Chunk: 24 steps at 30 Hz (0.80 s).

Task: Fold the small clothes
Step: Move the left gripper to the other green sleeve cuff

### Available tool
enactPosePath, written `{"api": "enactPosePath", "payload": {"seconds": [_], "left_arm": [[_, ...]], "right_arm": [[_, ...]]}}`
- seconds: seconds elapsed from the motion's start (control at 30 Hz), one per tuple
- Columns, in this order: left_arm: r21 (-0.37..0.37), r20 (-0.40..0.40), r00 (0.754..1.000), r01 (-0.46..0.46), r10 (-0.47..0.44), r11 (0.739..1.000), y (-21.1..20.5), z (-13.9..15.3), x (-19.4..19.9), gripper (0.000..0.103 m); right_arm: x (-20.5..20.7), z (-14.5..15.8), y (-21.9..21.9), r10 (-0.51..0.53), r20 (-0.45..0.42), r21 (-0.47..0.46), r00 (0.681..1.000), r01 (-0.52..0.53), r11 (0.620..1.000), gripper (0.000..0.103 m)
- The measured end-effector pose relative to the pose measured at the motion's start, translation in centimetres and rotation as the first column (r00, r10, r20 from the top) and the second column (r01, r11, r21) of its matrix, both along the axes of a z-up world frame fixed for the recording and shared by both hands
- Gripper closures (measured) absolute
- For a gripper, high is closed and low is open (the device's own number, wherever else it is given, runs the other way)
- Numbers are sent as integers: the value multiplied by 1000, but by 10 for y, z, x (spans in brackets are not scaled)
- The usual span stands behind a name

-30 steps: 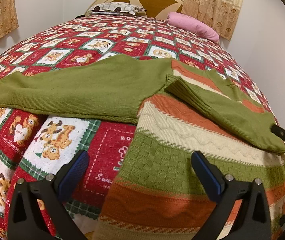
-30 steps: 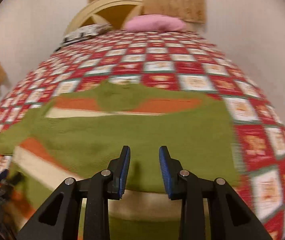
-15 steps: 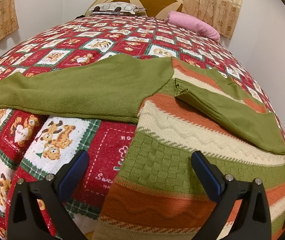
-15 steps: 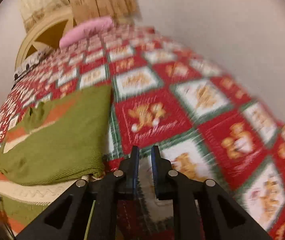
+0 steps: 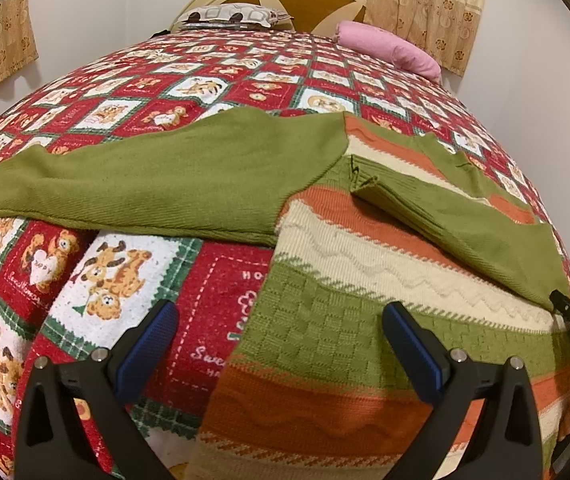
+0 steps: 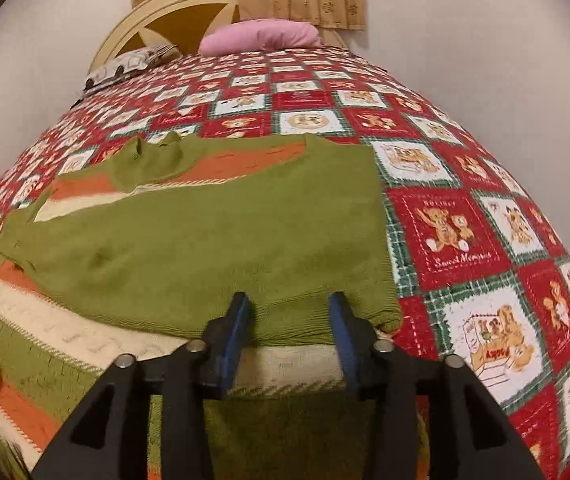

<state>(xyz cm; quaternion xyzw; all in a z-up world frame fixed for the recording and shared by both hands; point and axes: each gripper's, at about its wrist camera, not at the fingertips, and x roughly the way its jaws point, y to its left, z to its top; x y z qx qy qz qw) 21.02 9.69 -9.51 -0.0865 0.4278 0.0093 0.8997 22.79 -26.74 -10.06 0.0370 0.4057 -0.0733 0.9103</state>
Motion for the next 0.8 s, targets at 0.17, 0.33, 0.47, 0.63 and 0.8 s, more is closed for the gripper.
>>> {"api": "enactPosePath", "payload": {"seconds": [0.17, 0.33, 0.47, 0.63, 0.8], "left_arm": [[-73, 15, 1000, 6, -5, 997, 12, 4, -6, 0], [-78, 60, 984, -162, 167, 984, 79, 27, -18, 0], [-44, 111, 919, -375, 378, 926, 161, 44, -19, 0], [-71, 81, 829, -549, 553, 833, 255, 41, -6, 19], [-156, -56, 804, -593, 592, 790, 299, 11, 19, 43]], "right_arm": [[-3, -2, 7, 7, 10, -27, 1000, -7, 1000, 51], [-8, 0, 1, 6, 31, 10, 1000, -6, 1000, 51], [-8, -1, 2, 6, 31, 11, 999, -6, 1000, 51], [-7, -1, 1, 6, 29, 10, 1000, -6, 1000, 51], [-7, -2, 2, 6, 28, 8, 1000, -6, 1000, 51]]}}
